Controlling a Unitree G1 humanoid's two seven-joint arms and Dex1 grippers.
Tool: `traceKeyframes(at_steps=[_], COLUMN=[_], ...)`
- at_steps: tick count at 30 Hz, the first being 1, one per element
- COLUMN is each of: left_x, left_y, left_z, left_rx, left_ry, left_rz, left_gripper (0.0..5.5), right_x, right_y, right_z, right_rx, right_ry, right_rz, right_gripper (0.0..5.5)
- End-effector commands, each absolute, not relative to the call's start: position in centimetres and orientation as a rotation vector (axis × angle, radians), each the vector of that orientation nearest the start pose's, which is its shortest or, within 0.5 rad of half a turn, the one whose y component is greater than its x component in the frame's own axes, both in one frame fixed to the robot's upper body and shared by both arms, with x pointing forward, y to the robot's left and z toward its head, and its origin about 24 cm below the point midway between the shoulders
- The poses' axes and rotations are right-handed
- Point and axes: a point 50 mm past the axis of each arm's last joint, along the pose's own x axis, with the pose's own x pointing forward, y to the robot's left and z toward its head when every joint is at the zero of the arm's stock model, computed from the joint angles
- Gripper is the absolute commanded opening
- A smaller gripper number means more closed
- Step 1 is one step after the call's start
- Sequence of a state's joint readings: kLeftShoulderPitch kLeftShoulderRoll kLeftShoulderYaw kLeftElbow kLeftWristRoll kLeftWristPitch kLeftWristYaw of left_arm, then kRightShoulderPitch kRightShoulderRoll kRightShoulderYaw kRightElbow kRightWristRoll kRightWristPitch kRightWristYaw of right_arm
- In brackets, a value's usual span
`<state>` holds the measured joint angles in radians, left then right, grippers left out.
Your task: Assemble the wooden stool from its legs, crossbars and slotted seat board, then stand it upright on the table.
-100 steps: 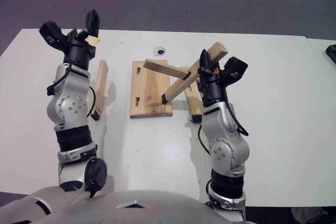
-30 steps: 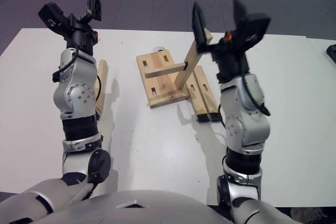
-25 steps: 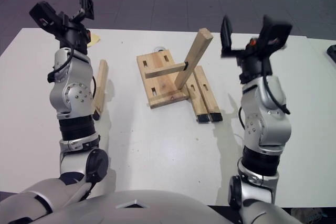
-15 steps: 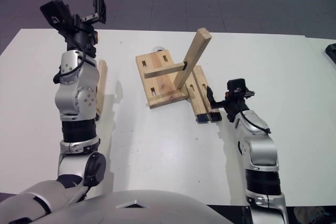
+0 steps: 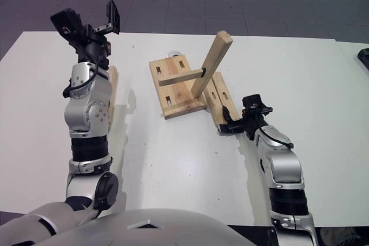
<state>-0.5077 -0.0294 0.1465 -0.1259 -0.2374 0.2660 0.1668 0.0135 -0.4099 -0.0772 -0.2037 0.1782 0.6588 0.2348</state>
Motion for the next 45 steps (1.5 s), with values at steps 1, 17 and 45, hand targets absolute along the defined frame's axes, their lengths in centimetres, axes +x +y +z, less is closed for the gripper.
traceKeyframes(at_steps=[1,17,45], left_x=[31.9,31.7,30.9], left_y=[14.2,14.3,13.5], left_z=[18.0,17.5,23.7], left_rx=[-0.306,-0.314,-0.756], left_ry=[-0.296,-0.244,-0.189], left_rz=[0.066,0.082,-0.66], left_gripper=[5.4,5.4,5.4], right_x=[23.2,22.3,24.0], right_y=[-23.3,-21.9,-22.1], right_z=[3.8,3.2,21.8], right_rx=[-0.183,-0.059,-0.095], right_ry=[0.553,0.663,-0.359], right_rz=[0.133,0.223,0.335], right_gripper=[5.18,2.72,2.06])
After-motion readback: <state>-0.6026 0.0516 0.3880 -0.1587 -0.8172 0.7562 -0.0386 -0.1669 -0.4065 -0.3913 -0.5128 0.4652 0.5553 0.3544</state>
